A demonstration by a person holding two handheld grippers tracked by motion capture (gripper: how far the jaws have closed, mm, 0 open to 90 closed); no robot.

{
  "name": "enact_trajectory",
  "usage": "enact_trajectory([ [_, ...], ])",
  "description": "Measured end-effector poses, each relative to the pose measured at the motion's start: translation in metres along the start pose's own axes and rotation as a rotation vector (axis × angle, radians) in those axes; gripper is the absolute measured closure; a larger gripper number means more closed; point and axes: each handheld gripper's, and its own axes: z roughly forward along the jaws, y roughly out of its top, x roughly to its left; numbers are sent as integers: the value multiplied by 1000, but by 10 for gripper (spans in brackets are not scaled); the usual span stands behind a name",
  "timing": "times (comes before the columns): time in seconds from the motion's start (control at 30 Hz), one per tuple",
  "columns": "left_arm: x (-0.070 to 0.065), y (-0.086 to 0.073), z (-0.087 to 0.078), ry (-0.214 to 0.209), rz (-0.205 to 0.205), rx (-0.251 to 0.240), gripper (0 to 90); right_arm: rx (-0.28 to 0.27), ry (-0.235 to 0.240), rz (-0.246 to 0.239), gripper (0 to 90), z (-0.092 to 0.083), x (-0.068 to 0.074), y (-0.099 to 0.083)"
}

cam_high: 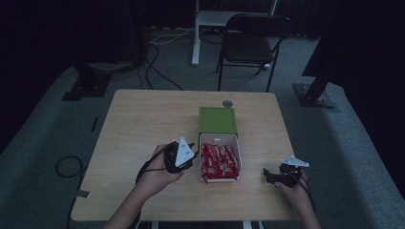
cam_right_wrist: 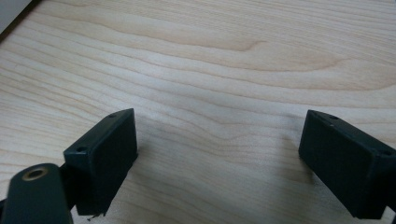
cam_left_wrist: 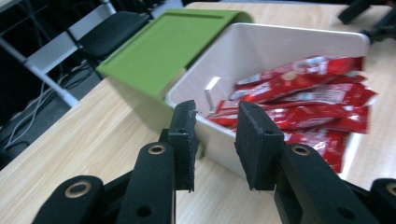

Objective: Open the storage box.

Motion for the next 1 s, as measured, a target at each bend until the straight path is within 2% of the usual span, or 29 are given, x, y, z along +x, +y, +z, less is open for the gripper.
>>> enact_trajectory([
  [0.1,12,-10,-3,20,-46,11,695,0,0,0,111,0,0,0],
  [0.2,18,-16,-4,28,-63,14,694,0,0,0,110,0,0,0],
  [0.27,26,-26,-5,43,-103,19,694,0,0,0,111,0,0,0],
  [0.33,29,-28,-6,47,-108,24,694,0,0,0,110,0,0,0],
  [0.37,33,-35,-6,59,-131,28,694,0,0,0,111,0,0,0],
  [0.4,33,-35,-6,59,-131,28,694,0,0,0,111,0,0,0],
  [0.47,40,-46,-6,69,-147,51,694,0,0,0,111,0,0,0],
  [0.6,43,-55,-5,74,-171,60,693,0,0,0,110,0,0,0],
  [0.67,46,-66,-3,72,-204,67,693,0,0,0,110,0,0,0],
  [0.73,48,-69,-3,70,-209,72,659,0,0,0,110,0,0,0],
  [0.77,50,-75,-3,72,-231,72,659,0,0,0,110,0,0,0],
  [1.0,54,-91,-2,77,-284,93,617,0,0,0,110,0,0,0],
])
